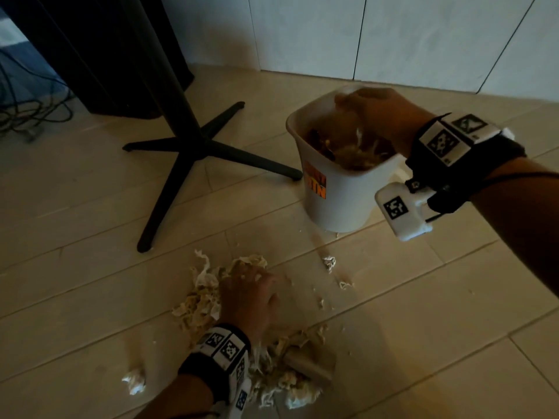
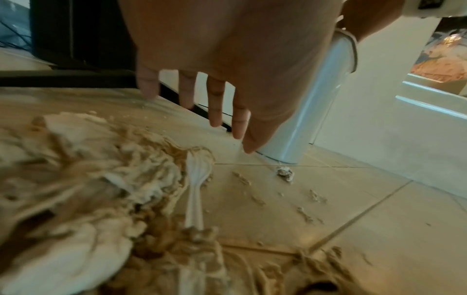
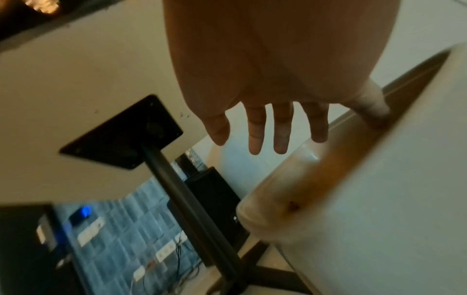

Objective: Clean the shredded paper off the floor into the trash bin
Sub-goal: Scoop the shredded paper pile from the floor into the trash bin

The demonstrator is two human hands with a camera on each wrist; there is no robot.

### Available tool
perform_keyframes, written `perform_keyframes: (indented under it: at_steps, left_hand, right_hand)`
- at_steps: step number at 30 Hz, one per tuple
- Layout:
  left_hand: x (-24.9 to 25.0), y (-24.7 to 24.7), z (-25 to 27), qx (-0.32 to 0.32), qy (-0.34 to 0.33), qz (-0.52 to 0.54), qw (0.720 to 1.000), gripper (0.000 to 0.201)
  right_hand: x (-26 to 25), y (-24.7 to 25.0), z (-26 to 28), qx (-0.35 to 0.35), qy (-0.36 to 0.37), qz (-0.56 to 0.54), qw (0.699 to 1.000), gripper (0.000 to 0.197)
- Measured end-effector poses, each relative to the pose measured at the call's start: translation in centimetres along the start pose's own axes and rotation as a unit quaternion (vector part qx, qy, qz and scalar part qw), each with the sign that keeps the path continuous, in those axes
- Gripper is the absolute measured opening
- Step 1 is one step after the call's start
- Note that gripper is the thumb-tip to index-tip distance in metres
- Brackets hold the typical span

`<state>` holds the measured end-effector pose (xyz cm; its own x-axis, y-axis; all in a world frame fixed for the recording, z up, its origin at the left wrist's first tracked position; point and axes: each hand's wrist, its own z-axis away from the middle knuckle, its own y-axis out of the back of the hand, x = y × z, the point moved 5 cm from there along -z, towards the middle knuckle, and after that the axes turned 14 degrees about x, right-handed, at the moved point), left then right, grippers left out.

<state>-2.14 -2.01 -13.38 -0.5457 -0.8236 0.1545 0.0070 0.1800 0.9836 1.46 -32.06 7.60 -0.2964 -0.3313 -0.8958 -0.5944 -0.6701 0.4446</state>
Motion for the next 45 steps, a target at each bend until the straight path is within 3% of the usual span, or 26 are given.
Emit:
perform_keyframes:
  at_steps: [4,8,13,17,20,23,25,28,30,32,34,38,42,45]
  left_hand:
    - [-4.7,-0.3,0.0,-0.083,0.148,-0.052,0.984,0.059]
    - [-9.6,-0.9,0.1,-0.125,0.270,0.031,0.954,0.068]
    - [-12.6,-3.2,1.2,-0.204,0.263,0.052,0.941,0.080]
    - [-11.6,-2.6,1.3,-0.131,0.243,0.041,0.960,0.052]
    - [-11.2,-1.6,1.1,-0.074,0.234,0.063,0.967,0.030]
    - [-11.3,0.1,0.6,-0.023,0.238,0.099,0.966,0.020]
    - [-10.8,2.0,-0.1,0.016,0.233,0.112,0.966,0.019]
    - [-9.5,5.1,-1.3,0.090,0.213,0.142,0.962,0.016]
    - [-7.9,6.9,-2.0,0.128,0.192,0.177,0.957,0.019]
    - [-5.6,8.3,-2.4,0.160,0.160,0.223,0.948,0.023]
    - [-2.9,9.2,-2.5,0.188,0.129,0.261,0.938,0.023]
    - [2.4,10.0,-2.1,0.206,0.061,0.318,0.923,0.025]
    - [6.0,9.3,-1.1,0.173,0.016,0.358,0.918,0.023]
    - [8.1,8.8,-0.1,0.159,-0.030,0.370,0.915,0.026]
  right_hand:
    - [0.8,-0.8,1.7,-0.009,0.069,0.101,0.992,0.033]
    - [0.9,-1.0,4.2,-0.012,0.141,0.145,0.979,0.032]
    - [1.0,-1.7,8.0,0.062,0.313,0.185,0.929,0.025]
    - [2.2,-3.0,12.4,0.073,0.392,0.162,0.903,0.025]
    - [3.9,-4.5,15.3,0.026,0.417,0.150,0.896,0.022]
    - [6.5,-6.3,16.7,-0.066,0.339,0.117,0.931,0.023]
    - [8.3,-7.2,17.2,-0.107,0.233,0.094,0.962,0.023]
    - [10.1,-8.5,18.0,-0.167,0.055,0.061,0.983,0.031]
    - [10.6,-9.2,18.8,-0.193,-0.083,-0.023,0.977,0.042]
    - [10.9,-9.9,19.5,-0.206,-0.216,-0.112,0.948,0.054]
    - [10.8,-10.4,20.1,-0.201,-0.294,-0.176,0.918,0.059]
    - [10.6,-11.0,20.5,-0.189,-0.364,-0.268,0.872,0.075]
    - [10.5,-10.6,19.8,-0.217,-0.373,-0.338,0.836,0.070]
    - [10.8,-9.8,19.0,-0.195,-0.367,-0.346,0.841,0.064]
